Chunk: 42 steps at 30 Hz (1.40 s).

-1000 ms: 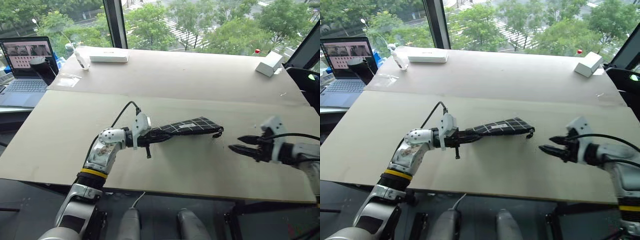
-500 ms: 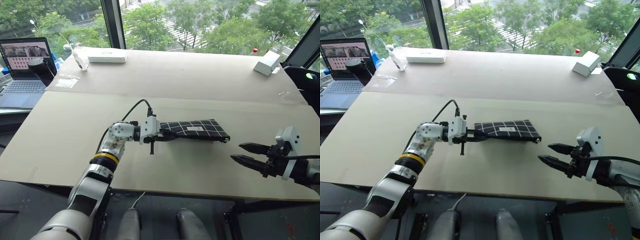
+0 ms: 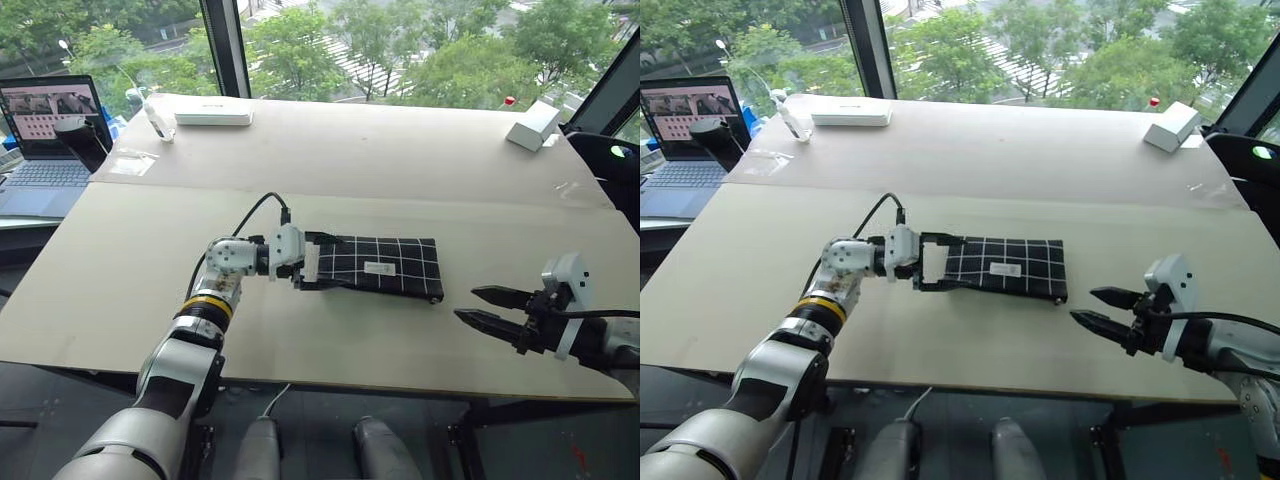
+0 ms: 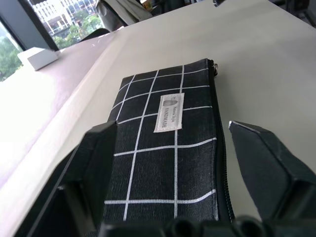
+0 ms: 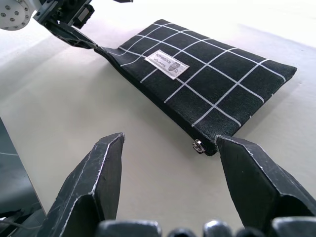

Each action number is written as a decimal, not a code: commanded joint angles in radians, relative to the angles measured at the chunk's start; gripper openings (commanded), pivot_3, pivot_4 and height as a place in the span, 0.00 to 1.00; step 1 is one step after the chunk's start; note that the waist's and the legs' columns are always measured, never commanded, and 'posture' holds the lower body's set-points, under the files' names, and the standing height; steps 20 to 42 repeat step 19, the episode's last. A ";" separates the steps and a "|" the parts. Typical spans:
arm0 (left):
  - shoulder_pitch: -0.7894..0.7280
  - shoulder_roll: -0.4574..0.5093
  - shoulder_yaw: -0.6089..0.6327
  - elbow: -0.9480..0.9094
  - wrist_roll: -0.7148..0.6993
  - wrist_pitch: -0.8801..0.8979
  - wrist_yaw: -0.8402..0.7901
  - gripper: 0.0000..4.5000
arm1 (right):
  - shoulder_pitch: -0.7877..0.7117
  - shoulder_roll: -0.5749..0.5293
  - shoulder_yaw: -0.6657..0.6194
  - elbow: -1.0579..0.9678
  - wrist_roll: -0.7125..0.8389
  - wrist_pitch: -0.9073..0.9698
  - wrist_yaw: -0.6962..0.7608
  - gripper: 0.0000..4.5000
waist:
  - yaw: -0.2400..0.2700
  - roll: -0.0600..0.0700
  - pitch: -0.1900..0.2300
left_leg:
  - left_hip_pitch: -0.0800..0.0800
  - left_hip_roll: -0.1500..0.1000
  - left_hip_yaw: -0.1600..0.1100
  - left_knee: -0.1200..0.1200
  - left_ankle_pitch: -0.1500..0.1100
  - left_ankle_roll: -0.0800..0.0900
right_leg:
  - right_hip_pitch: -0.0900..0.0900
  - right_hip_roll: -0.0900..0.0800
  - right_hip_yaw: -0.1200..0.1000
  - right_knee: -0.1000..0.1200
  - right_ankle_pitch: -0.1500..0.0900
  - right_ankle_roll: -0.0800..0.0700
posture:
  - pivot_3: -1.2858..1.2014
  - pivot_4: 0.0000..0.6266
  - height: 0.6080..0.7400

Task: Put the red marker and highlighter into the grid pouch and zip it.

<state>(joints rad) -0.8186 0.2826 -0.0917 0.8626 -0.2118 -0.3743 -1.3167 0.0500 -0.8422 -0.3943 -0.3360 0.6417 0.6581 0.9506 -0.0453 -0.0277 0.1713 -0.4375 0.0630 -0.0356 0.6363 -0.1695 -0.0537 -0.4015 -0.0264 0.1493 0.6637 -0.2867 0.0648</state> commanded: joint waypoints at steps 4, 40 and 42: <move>0.235 0.051 0.156 -0.560 -0.240 0.644 0.297 0.96 | -0.049 -0.007 0.013 0.069 -0.017 -0.049 0.018 0.73 | 0.000 0.000 0.000 | 0.000 0.001 -0.001 0.000 0.000 0.000 | 0.000 0.000 0.000 0.001 0.001 -0.001 | 0.52 0.24 1.00; 0.664 0.203 0.384 -1.105 -0.385 0.998 0.609 0.96 | -0.253 0.098 0.140 0.460 -0.161 -0.216 -0.006 0.73 | 0.007 0.001 0.000 | 0.008 0.001 0.000 0.001 0.000 0.000 | 0.008 0.000 -0.001 -0.002 -0.001 0.000 | 0.52 0.24 1.00; 0.664 0.203 0.384 -1.105 -0.385 0.998 0.609 0.96 | -0.253 0.098 0.140 0.460 -0.161 -0.216 -0.006 0.73 | 0.007 0.001 0.000 | 0.008 0.001 0.000 0.001 0.000 0.000 | 0.008 0.000 -0.001 -0.002 -0.001 0.000 | 0.52 0.24 1.00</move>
